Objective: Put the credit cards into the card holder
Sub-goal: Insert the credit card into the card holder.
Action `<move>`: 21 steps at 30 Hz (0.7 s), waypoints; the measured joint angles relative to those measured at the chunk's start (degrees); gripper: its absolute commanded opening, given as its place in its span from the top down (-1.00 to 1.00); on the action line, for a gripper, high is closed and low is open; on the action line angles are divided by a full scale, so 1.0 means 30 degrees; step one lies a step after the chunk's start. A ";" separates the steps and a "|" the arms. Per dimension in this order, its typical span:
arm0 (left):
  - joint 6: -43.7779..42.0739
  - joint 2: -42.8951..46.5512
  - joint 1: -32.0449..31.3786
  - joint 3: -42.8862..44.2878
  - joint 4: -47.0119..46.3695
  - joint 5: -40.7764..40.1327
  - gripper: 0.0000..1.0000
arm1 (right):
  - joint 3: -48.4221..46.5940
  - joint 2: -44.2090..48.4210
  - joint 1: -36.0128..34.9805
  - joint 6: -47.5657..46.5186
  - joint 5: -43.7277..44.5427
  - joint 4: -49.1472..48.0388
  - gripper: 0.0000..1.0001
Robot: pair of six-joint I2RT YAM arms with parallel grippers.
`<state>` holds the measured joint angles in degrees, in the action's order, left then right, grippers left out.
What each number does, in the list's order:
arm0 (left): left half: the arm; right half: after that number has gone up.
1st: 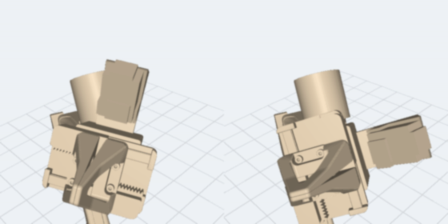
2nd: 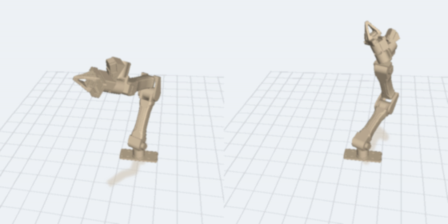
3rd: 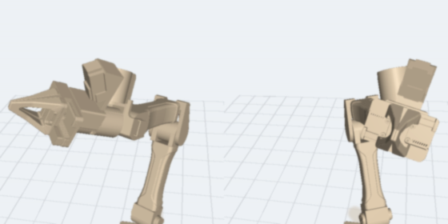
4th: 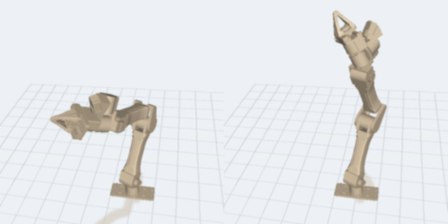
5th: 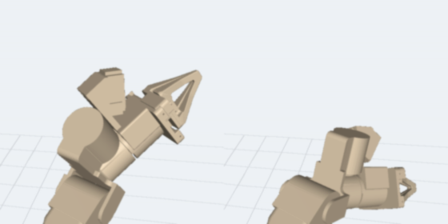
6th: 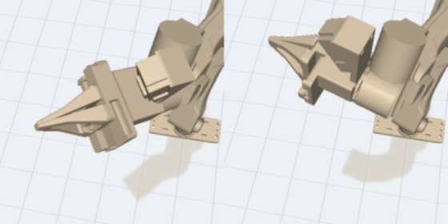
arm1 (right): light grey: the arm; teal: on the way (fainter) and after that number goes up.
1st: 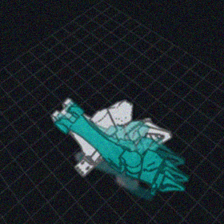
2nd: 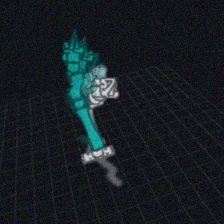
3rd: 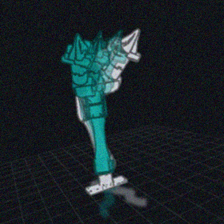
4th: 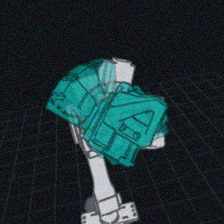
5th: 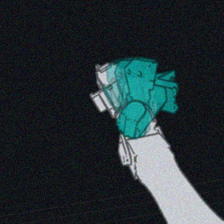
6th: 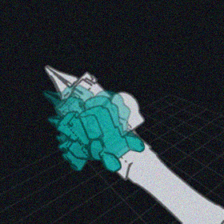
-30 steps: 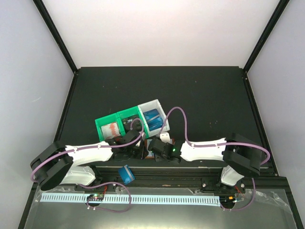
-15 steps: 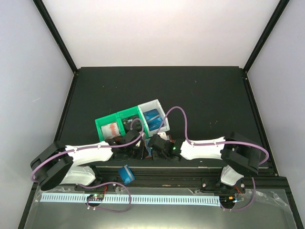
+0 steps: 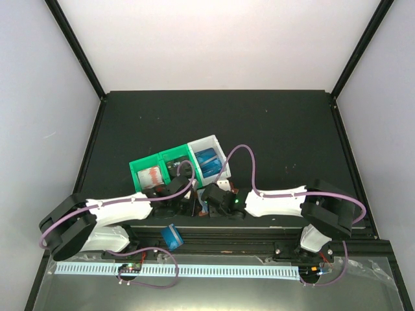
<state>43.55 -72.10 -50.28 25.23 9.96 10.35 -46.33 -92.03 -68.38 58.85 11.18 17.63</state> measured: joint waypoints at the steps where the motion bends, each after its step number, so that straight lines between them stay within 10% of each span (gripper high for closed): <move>1: 0.0000 0.0240 0.0000 0.0000 0.0051 -0.0058 0.43 | -0.0051 0.0000 0.0000 0.0146 0.0109 0.0211 0.37; 21: 0.0226 0.0539 0.0000 -0.0044 0.0393 -0.1246 0.60 | -0.0350 -0.0240 0.0401 0.2178 -0.0160 0.0539 0.65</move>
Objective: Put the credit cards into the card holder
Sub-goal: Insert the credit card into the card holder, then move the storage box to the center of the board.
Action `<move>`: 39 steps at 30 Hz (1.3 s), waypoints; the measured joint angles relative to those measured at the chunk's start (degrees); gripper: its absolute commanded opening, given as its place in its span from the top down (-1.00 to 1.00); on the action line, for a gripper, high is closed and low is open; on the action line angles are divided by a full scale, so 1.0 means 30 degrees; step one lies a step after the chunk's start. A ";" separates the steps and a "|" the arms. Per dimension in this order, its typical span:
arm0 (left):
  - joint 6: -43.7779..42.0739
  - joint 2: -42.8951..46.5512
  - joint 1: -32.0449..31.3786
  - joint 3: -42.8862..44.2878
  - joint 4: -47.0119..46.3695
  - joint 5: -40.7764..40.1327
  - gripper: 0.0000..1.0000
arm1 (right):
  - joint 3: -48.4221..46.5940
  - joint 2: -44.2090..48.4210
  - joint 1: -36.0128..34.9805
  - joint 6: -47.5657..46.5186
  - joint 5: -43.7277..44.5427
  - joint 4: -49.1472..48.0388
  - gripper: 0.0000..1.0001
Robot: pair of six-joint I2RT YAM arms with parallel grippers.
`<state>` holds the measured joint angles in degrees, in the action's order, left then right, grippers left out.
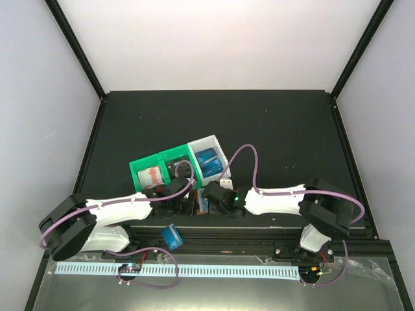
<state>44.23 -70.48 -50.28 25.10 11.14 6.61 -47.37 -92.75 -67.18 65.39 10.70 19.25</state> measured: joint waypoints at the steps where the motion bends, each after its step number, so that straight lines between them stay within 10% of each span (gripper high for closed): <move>1: 0.0000 -0.0175 0.0000 0.0000 0.0000 -0.0007 0.61 | 0.0102 0.0000 0.0073 0.0124 -0.0153 -0.0182 0.65; 16: -0.0051 -0.1144 0.0007 0.0000 -0.1005 0.0321 0.66 | 0.0576 -0.0066 0.0692 0.0634 -0.1297 -0.1443 0.68; 25: -0.1129 -0.0634 0.0270 0.0809 0.0969 -0.1188 0.33 | 0.0546 -0.0066 0.0692 0.0699 -0.1027 -0.1413 0.65; 39: -0.3767 -0.1698 0.4816 0.2914 0.2943 -0.2419 0.21 | 0.0510 0.0022 0.0765 0.0466 -0.0882 -0.1275 0.59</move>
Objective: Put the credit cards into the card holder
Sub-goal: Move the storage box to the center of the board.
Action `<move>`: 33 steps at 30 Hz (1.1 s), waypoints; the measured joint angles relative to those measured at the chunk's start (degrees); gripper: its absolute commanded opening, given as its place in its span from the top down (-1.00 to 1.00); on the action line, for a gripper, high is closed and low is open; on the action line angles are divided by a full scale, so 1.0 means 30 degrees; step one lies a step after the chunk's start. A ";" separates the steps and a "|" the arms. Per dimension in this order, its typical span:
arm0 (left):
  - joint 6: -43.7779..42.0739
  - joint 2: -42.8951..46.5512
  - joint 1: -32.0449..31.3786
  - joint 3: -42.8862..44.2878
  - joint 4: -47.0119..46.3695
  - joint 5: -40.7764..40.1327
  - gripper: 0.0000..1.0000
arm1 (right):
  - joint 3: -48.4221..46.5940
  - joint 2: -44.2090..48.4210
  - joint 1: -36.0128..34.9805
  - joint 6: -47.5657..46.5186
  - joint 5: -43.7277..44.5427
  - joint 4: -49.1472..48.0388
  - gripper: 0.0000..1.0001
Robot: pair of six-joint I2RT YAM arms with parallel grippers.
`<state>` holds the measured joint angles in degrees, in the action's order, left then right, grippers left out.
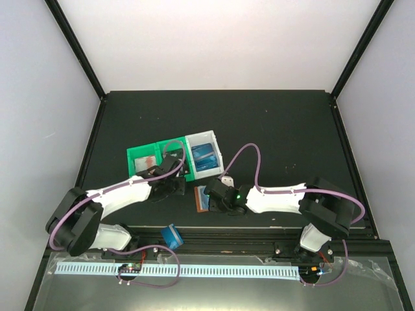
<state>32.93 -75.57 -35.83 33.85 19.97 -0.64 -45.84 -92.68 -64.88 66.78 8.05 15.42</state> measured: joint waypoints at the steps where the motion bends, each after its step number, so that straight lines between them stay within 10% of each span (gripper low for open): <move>1: -0.0153 -0.0117 0.0342 0.0153 0.0029 0.0000 0.20 | 0.0000 0.0029 0.0029 -0.0022 0.0000 0.0000 0.58; 13: -0.0656 0.0532 0.1435 -0.0182 -0.0947 0.2506 0.13 | -0.0138 0.0379 0.0146 -0.0277 0.0430 0.0379 0.31; 33: 0.2404 0.1617 -0.2499 -0.2863 -0.2616 0.5574 0.18 | -0.0481 0.0124 0.0554 -0.0736 0.0758 0.0772 0.49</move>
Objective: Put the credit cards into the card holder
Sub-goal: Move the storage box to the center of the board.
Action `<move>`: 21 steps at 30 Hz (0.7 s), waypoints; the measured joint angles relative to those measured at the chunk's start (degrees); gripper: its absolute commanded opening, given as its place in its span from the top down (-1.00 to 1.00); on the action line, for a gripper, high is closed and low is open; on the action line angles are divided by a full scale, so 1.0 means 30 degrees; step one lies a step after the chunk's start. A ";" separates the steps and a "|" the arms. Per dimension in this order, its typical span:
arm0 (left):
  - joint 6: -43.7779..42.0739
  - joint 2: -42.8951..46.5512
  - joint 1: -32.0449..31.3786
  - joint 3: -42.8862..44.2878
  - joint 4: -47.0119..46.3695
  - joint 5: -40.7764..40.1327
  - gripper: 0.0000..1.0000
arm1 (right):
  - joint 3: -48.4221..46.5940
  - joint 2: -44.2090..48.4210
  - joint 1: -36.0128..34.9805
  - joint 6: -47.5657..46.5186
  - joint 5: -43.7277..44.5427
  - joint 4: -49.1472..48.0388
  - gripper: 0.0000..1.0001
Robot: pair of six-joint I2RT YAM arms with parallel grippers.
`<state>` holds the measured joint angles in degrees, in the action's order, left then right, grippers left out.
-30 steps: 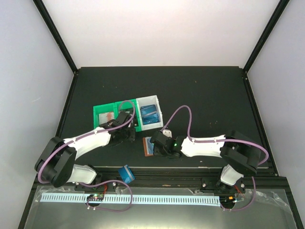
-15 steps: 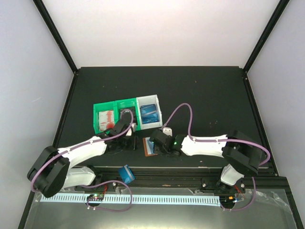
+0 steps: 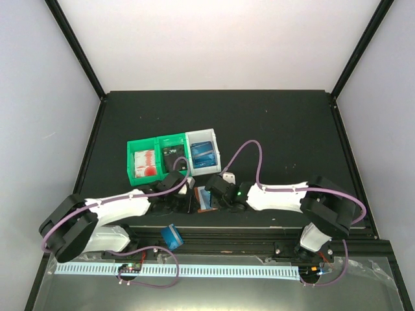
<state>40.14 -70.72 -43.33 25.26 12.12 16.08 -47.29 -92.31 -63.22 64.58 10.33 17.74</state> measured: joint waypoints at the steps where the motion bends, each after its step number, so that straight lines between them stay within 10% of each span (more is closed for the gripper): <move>1: 0.0102 -0.0219 -0.0175 0.0000 -0.0022 -0.0015 0.19 | 0.0102 0.0000 0.0044 -0.0015 -0.0109 -0.0168 0.50; 21: 0.1056 -0.3475 -0.2025 0.2390 0.0029 -0.2288 0.49 | 0.3432 0.1319 0.1246 0.0153 -0.2841 -0.4794 0.56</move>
<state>43.31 -81.14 -49.41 32.42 12.21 9.21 -36.99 -88.36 -59.48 65.04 1.80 3.36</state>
